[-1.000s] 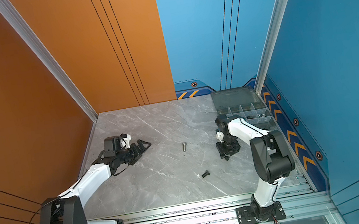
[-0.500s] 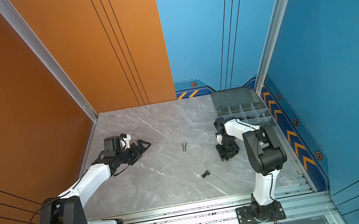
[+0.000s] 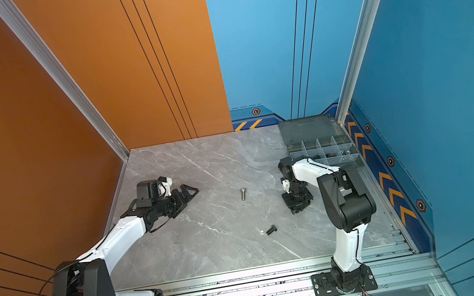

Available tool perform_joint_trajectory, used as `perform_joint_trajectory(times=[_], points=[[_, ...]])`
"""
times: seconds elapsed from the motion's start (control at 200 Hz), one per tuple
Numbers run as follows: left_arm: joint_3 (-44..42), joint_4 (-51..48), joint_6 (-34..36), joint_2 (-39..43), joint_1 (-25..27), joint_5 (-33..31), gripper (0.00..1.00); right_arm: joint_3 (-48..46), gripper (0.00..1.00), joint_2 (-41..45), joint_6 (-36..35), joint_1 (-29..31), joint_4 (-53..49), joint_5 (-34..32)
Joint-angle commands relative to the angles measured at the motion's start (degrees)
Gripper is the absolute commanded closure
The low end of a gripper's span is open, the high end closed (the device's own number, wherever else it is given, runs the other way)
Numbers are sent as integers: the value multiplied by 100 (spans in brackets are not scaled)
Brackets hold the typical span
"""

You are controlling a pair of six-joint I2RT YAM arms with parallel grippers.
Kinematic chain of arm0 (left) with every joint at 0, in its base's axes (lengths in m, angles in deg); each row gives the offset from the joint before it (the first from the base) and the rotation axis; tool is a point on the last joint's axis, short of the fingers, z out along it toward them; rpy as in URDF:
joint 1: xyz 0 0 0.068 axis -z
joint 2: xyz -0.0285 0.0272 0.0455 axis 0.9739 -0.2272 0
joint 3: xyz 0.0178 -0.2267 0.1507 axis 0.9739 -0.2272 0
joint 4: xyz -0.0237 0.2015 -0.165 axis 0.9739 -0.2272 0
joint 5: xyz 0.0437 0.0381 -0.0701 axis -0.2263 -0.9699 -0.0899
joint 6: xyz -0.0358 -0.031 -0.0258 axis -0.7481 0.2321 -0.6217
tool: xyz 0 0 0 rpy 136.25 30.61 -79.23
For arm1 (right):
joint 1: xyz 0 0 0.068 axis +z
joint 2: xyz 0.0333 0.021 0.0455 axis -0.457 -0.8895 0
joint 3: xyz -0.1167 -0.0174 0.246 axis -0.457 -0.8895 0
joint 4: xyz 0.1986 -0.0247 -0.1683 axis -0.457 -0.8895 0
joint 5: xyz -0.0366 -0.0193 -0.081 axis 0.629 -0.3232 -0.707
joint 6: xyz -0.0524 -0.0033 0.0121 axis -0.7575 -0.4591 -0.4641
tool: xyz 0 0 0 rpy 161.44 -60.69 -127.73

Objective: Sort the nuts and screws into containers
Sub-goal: 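Lift the black bolt and carry it over the box compartment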

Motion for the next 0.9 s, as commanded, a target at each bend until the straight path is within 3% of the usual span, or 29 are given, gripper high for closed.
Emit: perform_joint_trajectory(times=[0.0,0.15,0.275,0.44,0.636,0.896], points=[[-63,5,99,64,-75,111,2,-1,68,-217,42,17,54,21],[-84,17,90,89,-82,112,2,12,91,-143,68,-10,58,103],[-93,11,93,122,-99,120,2,43,100,118,64,-111,113,320],[-81,0,99,141,-116,120,3,182,100,668,44,-538,223,735],[-57,26,80,100,-117,141,2,795,100,1008,-36,-1188,207,586],[-10,44,54,73,-112,133,2,2145,100,132,-219,-1581,-90,-47]])
